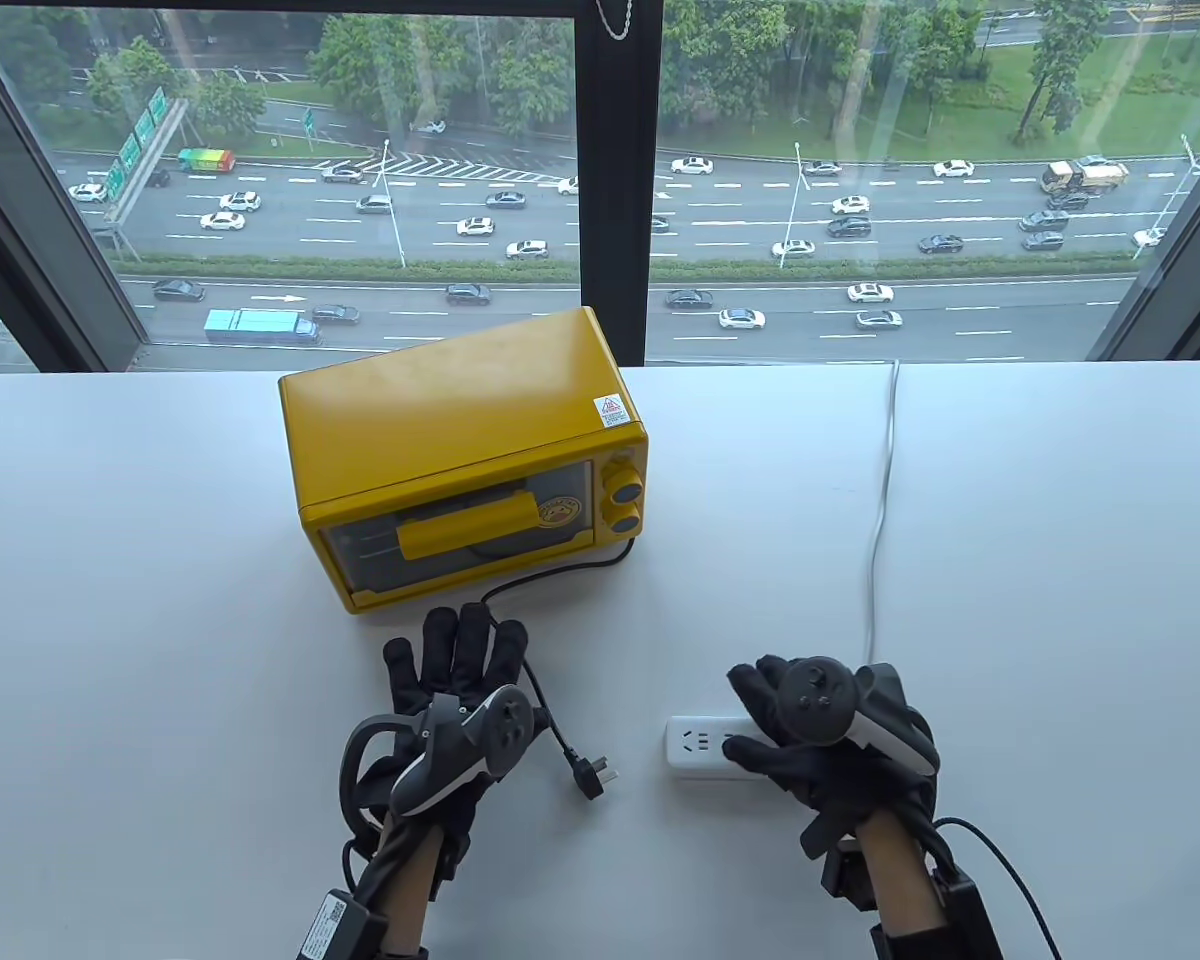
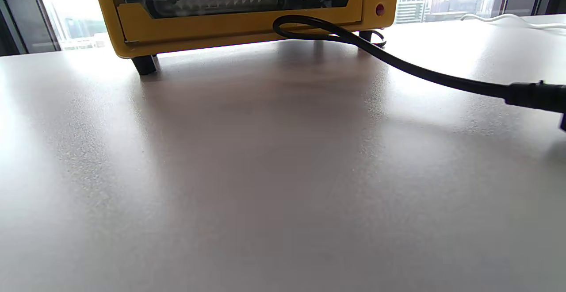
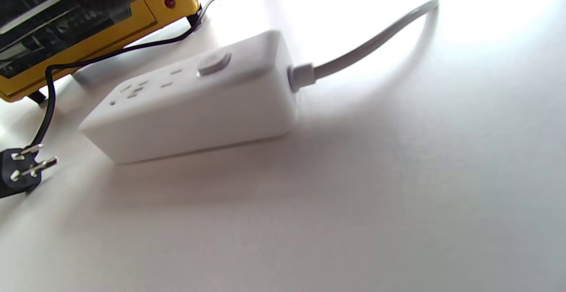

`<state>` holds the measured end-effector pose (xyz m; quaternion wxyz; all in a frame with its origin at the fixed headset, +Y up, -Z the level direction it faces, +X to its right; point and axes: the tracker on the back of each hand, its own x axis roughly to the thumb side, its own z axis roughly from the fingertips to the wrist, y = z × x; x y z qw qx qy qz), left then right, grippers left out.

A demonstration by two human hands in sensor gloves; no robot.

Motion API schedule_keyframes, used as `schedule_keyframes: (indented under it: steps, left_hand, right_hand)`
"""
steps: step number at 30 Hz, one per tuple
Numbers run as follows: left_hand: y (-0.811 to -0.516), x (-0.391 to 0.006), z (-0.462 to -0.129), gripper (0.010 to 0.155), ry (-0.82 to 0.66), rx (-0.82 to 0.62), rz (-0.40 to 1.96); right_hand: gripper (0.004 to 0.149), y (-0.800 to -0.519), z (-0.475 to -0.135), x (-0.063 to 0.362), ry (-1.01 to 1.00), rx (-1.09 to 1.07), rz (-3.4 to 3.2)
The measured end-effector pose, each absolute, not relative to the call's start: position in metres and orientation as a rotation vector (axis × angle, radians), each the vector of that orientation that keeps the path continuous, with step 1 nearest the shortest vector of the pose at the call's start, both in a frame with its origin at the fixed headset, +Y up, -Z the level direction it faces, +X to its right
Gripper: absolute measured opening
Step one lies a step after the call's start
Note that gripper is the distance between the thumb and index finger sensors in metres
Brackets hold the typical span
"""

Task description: Unplug the oven

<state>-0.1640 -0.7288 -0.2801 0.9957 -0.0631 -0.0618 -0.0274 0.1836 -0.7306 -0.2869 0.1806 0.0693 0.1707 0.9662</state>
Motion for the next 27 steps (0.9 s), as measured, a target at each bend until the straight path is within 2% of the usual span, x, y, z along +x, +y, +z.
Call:
schedule_keyframes:
  steps: [4,8,15,27]
  left_hand:
    - [-0.735,-0.168,-0.284,0.079,-0.1,-0.164,-0.07]
    - [-0.742,-0.168,-0.285,0.08,-0.096,-0.214,-0.113]
    - [-0.752,-0.167,-0.286,0.079,-0.076,-0.33,-0.111]
    - [-0.755,-0.17,-0.284,0.08,-0.054,-0.338,-0.111]
  right_hand:
    - [0.07,-0.724,-0.287,0.212,0.177,-0.002,2.793]
    - [0.071,-0.727,-0.289,0.23,0.031,-0.125,2.909]
    - [0.073,-0.747,-0.295,0.242,0.137,-0.211,2.976]
    - [0.073,-0.762,-0.294,0.243,0.229,-0.241,2.996]
